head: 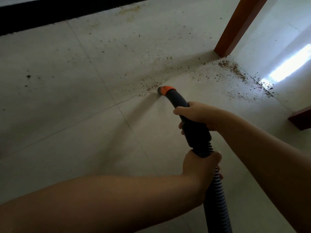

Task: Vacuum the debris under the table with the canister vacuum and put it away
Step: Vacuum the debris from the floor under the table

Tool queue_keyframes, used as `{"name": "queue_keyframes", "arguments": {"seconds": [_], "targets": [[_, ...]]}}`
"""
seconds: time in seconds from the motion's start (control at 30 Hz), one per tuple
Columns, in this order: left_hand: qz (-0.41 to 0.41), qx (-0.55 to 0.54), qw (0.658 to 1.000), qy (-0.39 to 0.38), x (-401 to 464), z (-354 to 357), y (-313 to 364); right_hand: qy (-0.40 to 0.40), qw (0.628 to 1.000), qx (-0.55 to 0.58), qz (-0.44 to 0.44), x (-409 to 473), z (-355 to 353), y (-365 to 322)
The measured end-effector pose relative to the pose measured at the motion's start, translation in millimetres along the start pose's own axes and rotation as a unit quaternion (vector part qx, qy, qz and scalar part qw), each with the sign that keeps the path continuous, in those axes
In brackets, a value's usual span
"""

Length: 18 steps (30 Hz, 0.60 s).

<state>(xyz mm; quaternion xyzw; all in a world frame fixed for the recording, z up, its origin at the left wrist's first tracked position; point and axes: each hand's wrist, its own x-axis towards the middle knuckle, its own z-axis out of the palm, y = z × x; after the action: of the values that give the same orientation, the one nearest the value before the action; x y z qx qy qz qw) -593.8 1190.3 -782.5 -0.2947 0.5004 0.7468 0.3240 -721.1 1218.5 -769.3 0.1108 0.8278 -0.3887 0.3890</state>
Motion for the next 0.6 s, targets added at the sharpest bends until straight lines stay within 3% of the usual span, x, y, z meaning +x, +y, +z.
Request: {"name": "queue_keyframes", "arguments": {"seconds": [0.23,0.47,0.6], "targets": [[0.003,-0.013,1.000,0.012,-11.3,-11.5,-11.6,-0.045,0.998,-0.029,-0.020,-9.5,22.5,-4.1],[0.000,-0.008,1.000,-0.005,4.6,-10.3,11.1,0.042,0.999,0.021,0.012,7.6,1.0,-6.1],[0.012,-0.017,1.000,-0.008,16.6,-10.1,24.1,0.038,0.999,0.012,0.028,18.0,-9.0,-19.6]]}}
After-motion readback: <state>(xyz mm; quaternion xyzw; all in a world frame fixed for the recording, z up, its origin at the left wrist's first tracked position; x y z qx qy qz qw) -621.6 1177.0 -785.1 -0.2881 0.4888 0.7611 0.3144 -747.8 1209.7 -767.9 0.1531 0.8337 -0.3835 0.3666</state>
